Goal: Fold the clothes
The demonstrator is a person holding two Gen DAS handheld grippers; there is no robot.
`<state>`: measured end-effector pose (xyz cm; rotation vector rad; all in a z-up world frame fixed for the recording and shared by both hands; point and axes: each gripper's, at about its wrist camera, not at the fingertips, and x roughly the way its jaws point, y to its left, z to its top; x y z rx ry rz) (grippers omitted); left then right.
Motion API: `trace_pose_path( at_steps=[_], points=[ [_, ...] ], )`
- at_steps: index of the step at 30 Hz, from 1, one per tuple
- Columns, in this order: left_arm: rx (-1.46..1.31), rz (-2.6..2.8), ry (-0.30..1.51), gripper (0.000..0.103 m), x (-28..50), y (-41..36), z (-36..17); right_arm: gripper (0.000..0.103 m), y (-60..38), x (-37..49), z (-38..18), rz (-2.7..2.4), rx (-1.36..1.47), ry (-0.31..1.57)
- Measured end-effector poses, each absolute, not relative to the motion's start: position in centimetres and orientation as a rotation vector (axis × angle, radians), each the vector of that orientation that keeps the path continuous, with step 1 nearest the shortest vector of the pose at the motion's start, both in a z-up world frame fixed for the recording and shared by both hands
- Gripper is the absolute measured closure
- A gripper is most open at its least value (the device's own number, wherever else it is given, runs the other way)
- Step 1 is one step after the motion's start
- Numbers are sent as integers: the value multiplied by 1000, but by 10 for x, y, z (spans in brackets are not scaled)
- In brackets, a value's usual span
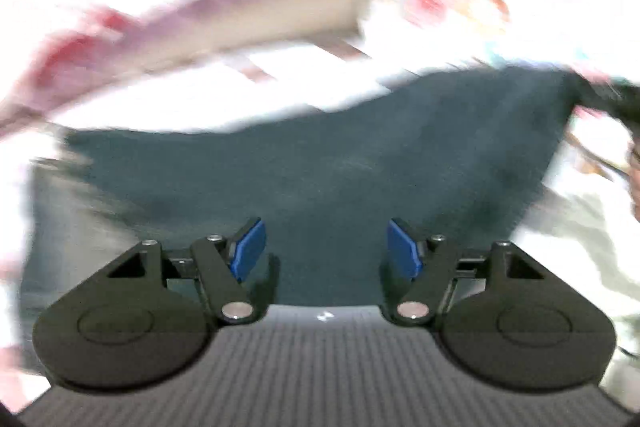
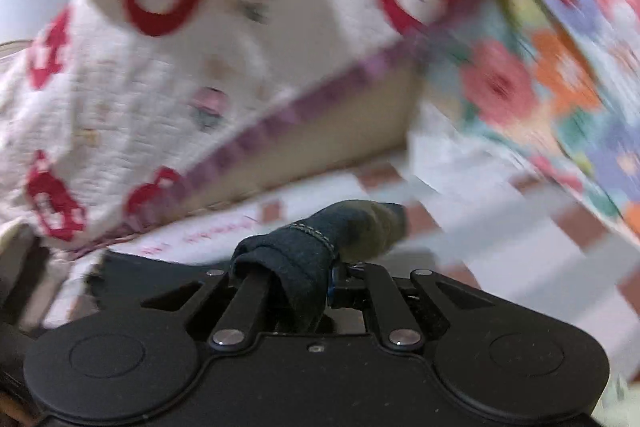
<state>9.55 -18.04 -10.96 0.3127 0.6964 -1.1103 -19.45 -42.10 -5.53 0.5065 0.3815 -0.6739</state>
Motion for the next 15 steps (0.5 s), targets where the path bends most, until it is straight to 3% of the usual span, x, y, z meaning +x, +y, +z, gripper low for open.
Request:
trace_pose_path(
  at_steps=[3, 8, 10, 11, 12, 15],
  points=[
    [236, -896, 653, 30, 142, -144, -106, 93, -423, -193, -58, -672, 483, 386],
    [85, -878, 822, 31, 186, -116, -138, 93, -424, -182, -55, -653, 453, 387],
    [53, -887, 858, 39, 188, -114, -148, 93, -424, -182, -55, -654, 455, 389],
    [40, -891, 873, 57, 189, -113, -152, 93, -423, -183, -56, -656, 458, 391],
    [44, -897, 873, 66, 189, -113, -152, 93, -423, -184, -56, -659, 461, 393],
    [63, -890, 838, 72, 189, -108, -146, 92, -423, -190, -60, -668, 469, 406]
  ],
)
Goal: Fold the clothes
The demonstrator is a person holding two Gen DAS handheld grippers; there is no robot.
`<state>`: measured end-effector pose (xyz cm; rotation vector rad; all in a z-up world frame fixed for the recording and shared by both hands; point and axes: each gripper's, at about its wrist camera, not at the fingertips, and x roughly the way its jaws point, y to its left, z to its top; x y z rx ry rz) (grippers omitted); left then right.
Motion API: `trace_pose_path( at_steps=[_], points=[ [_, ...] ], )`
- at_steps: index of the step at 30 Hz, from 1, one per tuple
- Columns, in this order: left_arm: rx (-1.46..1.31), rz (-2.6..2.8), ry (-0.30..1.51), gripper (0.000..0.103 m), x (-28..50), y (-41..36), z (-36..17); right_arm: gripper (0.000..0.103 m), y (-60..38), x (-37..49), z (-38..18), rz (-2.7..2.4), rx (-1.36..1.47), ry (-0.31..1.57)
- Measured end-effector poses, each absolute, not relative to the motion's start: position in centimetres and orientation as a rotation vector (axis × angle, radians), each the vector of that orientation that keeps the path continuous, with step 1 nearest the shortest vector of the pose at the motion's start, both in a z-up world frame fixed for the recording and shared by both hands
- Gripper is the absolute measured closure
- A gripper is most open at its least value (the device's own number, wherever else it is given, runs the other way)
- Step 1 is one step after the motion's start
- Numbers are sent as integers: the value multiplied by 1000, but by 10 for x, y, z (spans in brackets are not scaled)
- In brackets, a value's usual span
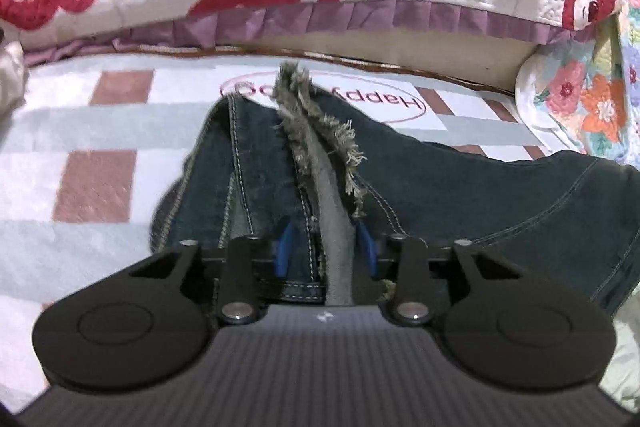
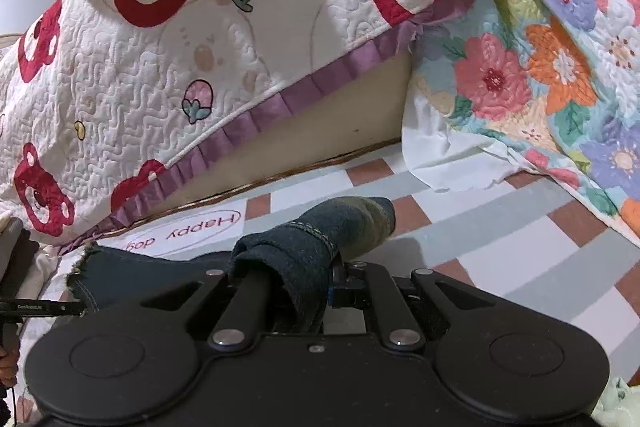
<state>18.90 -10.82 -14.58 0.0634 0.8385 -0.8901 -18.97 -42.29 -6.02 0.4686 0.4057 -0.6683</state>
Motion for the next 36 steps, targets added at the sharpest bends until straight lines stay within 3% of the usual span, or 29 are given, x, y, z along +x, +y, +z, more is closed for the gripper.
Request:
trace_pose_path(
  at_steps=[2, 4, 7, 10, 12, 15, 17, 19, 20, 21, 22, 23, 26, 33, 36],
  points=[
    [57, -870, 818, 70, 196, -110, -143, 92, -424, -191, -62, -672, 475, 411],
    [78, -868, 798, 59, 193, -112, -141, 92, -425, -192, -64, -674, 481, 414],
    [80, -920, 805, 57, 192, -116, -144, 92, -426, -192, -65, -674, 485, 417],
    [104, -968, 811, 66, 189, -126, -150, 91, -427, -192, -66, -674, 489, 419],
    [163, -965, 793, 80, 185, -133, -151, 91, -427, -192, -67, -675, 491, 420],
    [156, -985, 776, 88, 184, -134, -147, 90, -429, -193, -68, -678, 498, 422],
    [140, -1005, 761, 88, 181, -134, -143, 90, -429, -193, -69, -680, 501, 423],
    [157, -998, 768, 80, 179, -139, -144, 89, -429, -193, -70, -683, 497, 426],
    [151, -998, 803, 62, 181, -142, -149, 89, -429, -193, -71, -684, 495, 427],
    [129, -1001, 842, 52, 184, -144, -153, 89, -429, -192, -71, -685, 492, 428],
    [103, -996, 877, 52, 186, -146, -158, 89, -429, -192, -71, -685, 492, 428],
    [98, -986, 889, 53, 187, -148, -160, 89, -429, -192, -72, -684, 493, 429],
    [164, -985, 853, 99, 179, -156, -155, 89, -429, -192, -73, -684, 495, 429],
    [355, -857, 532, 99, 163, -153, -86, 89, -412, -187, -61, -678, 373, 426],
    [271, -894, 626, 100, 200, -131, -75, 90, -389, -173, -52, -650, 240, 450]
  ],
)
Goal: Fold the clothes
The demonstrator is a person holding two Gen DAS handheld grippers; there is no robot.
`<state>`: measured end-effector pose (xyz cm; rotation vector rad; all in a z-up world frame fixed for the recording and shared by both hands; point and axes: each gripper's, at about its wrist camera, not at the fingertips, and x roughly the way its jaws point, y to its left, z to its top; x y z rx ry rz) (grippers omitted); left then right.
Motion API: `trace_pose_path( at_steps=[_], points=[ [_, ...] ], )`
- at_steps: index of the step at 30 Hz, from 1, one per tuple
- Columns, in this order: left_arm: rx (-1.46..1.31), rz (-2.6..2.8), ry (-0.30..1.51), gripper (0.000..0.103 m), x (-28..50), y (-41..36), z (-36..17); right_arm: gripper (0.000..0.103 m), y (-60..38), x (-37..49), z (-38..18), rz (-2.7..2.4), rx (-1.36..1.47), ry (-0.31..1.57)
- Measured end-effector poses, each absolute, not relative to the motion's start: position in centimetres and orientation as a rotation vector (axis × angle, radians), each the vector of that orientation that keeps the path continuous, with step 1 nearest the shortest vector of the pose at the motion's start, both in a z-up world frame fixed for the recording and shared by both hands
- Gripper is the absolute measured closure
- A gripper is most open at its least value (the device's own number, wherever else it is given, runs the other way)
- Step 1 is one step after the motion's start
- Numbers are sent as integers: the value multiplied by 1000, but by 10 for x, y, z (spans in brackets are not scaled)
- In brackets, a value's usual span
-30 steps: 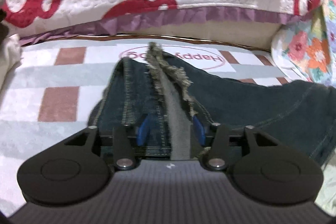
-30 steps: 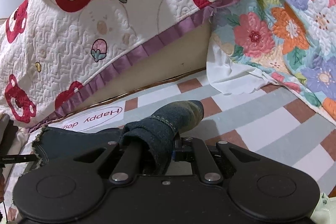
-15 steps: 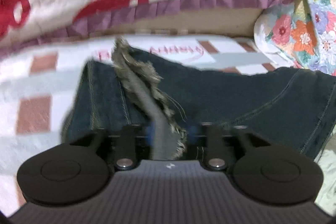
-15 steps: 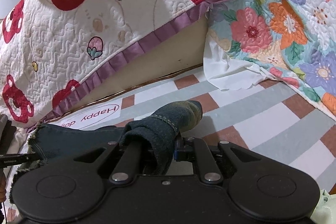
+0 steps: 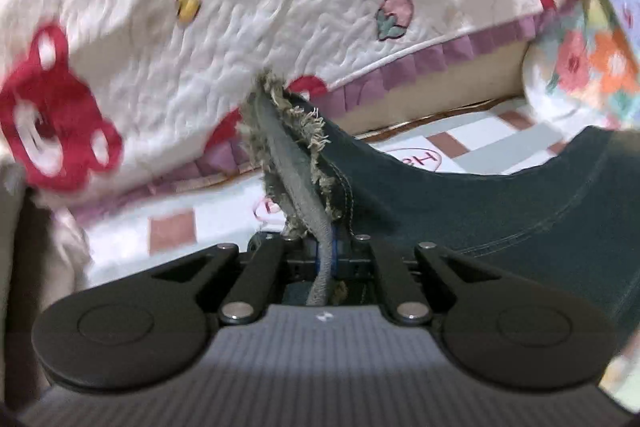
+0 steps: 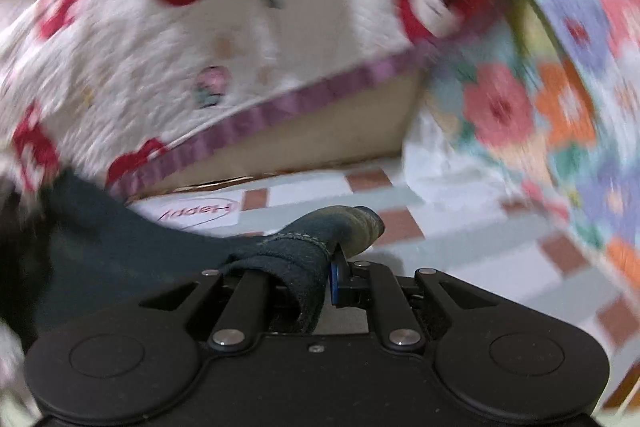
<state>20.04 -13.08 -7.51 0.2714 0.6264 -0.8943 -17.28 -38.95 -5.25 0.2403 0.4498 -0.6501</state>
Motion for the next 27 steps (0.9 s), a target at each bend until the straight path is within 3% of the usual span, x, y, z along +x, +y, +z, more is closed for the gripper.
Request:
trace_pose_path(
  at_steps=[4, 10, 12, 15, 19, 21, 22, 23, 25, 27],
  points=[
    [154, -887, 834, 99, 231, -114, -124, 92, -379, -158, -58, -659, 163, 481],
    [65, -840, 837, 98, 231, -103, -153, 92, -398, -166, -66, -756, 227, 495],
    [106, -850, 792, 98, 227, -109, -147, 85, -396, -170, -71, -758, 205, 511],
    [122, -854, 790, 98, 223, -117, -151, 83, -397, -175, -84, -785, 200, 553],
    [120, -864, 784, 98, 224, -114, -157, 74, -412, -186, -107, -780, 349, 597],
    [90, -870, 783, 98, 228, -111, -156, 56, -421, -191, -123, -769, 425, 622],
    [76, -871, 784, 98, 230, -110, -156, 54, -426, -195, -132, -767, 474, 629],
    [67, -869, 787, 98, 231, -109, -156, 56, -432, -203, -136, -768, 554, 608],
    [74, -864, 787, 98, 230, -110, -159, 98, -439, -220, -137, -760, 694, 540],
    [89, -861, 785, 96, 229, -112, -163, 98, -436, -233, -132, -752, 748, 476]
  ],
)
